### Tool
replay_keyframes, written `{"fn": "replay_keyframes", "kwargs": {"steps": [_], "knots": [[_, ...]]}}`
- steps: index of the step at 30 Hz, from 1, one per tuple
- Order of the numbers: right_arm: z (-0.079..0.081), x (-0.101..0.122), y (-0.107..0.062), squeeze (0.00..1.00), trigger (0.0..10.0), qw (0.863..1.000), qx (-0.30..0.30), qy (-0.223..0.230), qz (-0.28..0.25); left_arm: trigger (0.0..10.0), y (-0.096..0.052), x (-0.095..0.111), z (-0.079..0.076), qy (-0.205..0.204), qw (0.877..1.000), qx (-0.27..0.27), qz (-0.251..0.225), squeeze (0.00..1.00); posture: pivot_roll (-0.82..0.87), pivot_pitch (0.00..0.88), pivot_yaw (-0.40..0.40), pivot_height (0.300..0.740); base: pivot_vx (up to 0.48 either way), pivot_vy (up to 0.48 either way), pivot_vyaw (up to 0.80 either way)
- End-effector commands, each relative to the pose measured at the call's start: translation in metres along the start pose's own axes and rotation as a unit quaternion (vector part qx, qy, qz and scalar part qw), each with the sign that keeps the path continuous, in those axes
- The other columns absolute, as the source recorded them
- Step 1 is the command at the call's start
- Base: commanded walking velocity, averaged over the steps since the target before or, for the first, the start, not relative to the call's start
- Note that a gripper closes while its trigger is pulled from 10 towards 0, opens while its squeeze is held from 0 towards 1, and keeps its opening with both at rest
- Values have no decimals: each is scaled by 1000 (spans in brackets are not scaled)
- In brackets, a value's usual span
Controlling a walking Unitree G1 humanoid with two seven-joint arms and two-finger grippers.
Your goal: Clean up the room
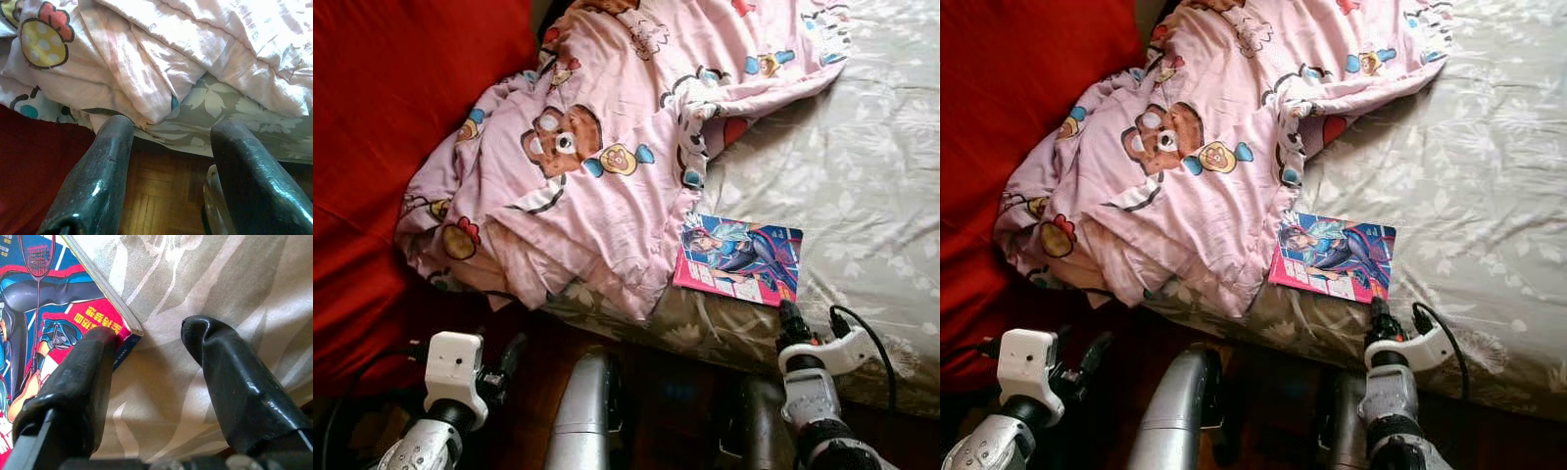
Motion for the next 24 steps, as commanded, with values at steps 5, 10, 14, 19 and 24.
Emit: {"fn": "replay_keyframes", "kwargs": {"steps": [5,10,14,19,24], "knots": [[-28,-29,-24,0,10000,999,-39,3,32,10000,-4,-11,6,7,1000,15,22,0,215,381,156,612,0,0,0],[-21,-34,-26,0,10000,999,-18,-7,31,10000,-2,-11,7,7,1000,16,21,0,211,377,152,612,0,0,0],[-11,-34,-25,0,10000,1000,8,-9,14,10000,-1,-11,7,7,1000,17,19,0,209,370,147,612,0,0,0],[11,-29,-25,0,10000,997,59,-33,-27,10000,0,-11,7,6,1000,19,17,0,200,357,141,612,0,0,0],[35,-25,-35,0,10000,990,113,-55,-65,10000,4,-13,6,5,1000,19,13,0,191,332,131,612,0,0,0]]}}
Point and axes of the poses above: a point about 5 cm out from each wrist's last joint towards the gripper, its own y axis pointing out of the wrist towards the gripper, its own x axis along the axis of the wrist's last joint, z = x × y, the point moved 2 cm from there along y, pointing out of the wrist towards the gripper, and after that the axes turned 13 degrees about -y, right-handed, at the moved point
